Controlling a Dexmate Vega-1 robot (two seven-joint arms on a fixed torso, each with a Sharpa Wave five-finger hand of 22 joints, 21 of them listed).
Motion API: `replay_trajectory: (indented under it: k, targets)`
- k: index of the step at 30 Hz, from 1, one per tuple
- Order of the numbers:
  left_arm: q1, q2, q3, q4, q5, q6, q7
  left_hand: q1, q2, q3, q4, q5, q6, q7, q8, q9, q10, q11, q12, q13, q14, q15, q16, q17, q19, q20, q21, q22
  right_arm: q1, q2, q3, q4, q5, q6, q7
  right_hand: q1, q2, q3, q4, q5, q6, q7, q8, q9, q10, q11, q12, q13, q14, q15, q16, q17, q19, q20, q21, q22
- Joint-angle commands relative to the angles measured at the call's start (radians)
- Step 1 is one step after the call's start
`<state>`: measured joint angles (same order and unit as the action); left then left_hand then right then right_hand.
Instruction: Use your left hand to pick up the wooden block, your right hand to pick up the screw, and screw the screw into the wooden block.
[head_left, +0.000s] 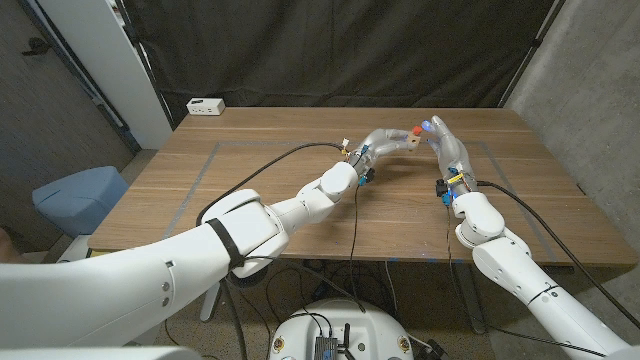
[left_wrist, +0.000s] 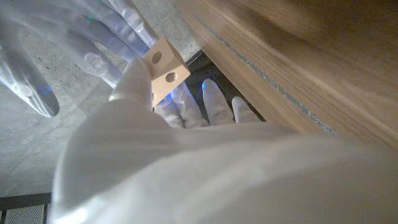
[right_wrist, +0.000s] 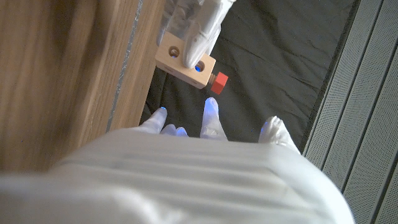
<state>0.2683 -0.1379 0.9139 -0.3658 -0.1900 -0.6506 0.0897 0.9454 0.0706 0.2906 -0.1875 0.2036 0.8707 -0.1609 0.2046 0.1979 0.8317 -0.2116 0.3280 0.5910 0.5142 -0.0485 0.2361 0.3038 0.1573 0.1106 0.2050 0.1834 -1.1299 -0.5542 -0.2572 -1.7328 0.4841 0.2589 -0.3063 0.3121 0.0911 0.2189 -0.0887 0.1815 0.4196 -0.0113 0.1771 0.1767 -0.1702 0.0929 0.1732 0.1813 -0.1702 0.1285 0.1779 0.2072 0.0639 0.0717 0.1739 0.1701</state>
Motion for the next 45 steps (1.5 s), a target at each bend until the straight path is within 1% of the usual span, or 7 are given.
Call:
replay_trajectory:
  k: [1,11,14,19,23,27,45]
  targets:
    - [-0.003,-0.002,0.004,0.000,-0.002,0.003,0.000,-0.035,0.047,0.044,0.039,0.005,0.023,-0.009,0.012,0.005,0.011,0.000,0.008,0.004,0.009,-0.110,0.002,0.005,0.007,-0.003,0.009,0.005,0.003,0.002,-0.010,0.009,0.010,0.017,0.005,-0.010,0.004,0.002,0.004,0.001,0.008,-0.011,0.005,0.001,-0.014,-0.006,0.008,0.002,-0.034,-0.006,0.010,0.003,-0.008,0.004,0.008,0.002]
    - [0.001,0.000,0.004,-0.001,0.001,-0.010,0.005,-0.035,0.048,0.044,0.038,0.005,0.024,-0.007,0.012,0.005,0.009,0.000,0.007,0.005,0.009,-0.110,0.002,0.006,0.006,-0.003,0.009,0.005,0.006,0.003,-0.015,0.016,0.019,0.029,0.015,-0.013,0.009,0.004,0.000,0.002,0.037,-0.001,0.015,0.001,-0.008,-0.009,0.015,0.002,-0.032,-0.012,0.016,0.001,-0.007,0.002,0.013,0.002]
    - [0.003,0.001,0.003,-0.001,0.001,-0.015,0.006,-0.034,0.047,0.044,0.038,0.005,0.023,-0.008,0.012,0.005,0.010,0.001,0.008,0.005,0.008,-0.110,0.001,0.006,0.007,-0.003,0.009,0.005,0.005,0.003,-0.016,0.016,0.020,0.029,0.015,-0.015,0.010,0.004,0.000,0.001,0.039,-0.001,0.014,0.001,-0.005,-0.011,0.017,0.002,-0.031,-0.013,0.018,0.001,-0.006,0.002,0.014,0.002]
    - [0.005,0.002,0.002,-0.001,0.002,-0.019,0.008,-0.035,0.047,0.044,0.038,0.005,0.023,-0.008,0.012,0.005,0.010,0.000,0.008,0.005,0.008,-0.110,0.001,0.005,0.007,-0.002,0.009,0.005,0.003,0.007,-0.017,0.017,0.021,0.035,0.013,-0.019,0.012,0.004,-0.002,0.001,0.069,0.001,0.021,0.001,0.012,-0.014,0.023,0.001,-0.024,-0.016,0.023,0.001,0.005,0.001,0.019,0.002]
    - [0.006,0.003,0.002,-0.001,0.003,-0.022,0.007,-0.035,0.046,0.044,0.037,0.004,0.024,-0.009,0.012,0.005,0.010,0.000,0.008,0.005,0.009,-0.110,0.001,0.005,0.007,-0.003,0.009,0.005,0.001,0.010,-0.017,0.018,0.023,0.041,0.011,-0.019,0.015,0.005,-0.003,0.001,0.092,0.008,0.027,0.001,0.020,-0.017,0.025,0.001,-0.019,-0.018,0.026,0.000,0.012,0.001,0.022,0.002]
    - [0.009,0.003,0.001,-0.001,0.004,-0.028,0.009,-0.035,0.048,0.044,0.038,0.004,0.023,-0.006,0.012,0.005,0.009,0.000,0.008,0.005,0.008,-0.109,0.001,0.006,0.006,-0.002,0.009,0.005,-0.004,0.012,-0.016,0.016,0.025,0.044,0.009,-0.021,0.017,0.006,-0.004,0.001,0.105,0.009,0.029,0.001,0.029,-0.017,0.027,0.001,-0.013,-0.023,0.028,0.000,0.019,0.002,0.024,0.002]
    - [0.020,0.005,-0.003,-0.003,0.009,-0.052,0.014,-0.035,0.048,0.045,0.038,0.004,0.020,-0.007,0.010,0.005,0.008,0.000,0.007,0.004,0.008,-0.107,0.001,0.005,0.006,-0.002,0.009,0.005,-0.024,0.015,-0.011,0.003,0.025,0.055,-0.002,-0.019,0.021,0.011,-0.012,0.000,0.164,0.020,0.038,0.002,0.061,-0.027,0.034,0.001,0.013,-0.033,0.037,-0.001,0.047,0.000,0.031,0.002]
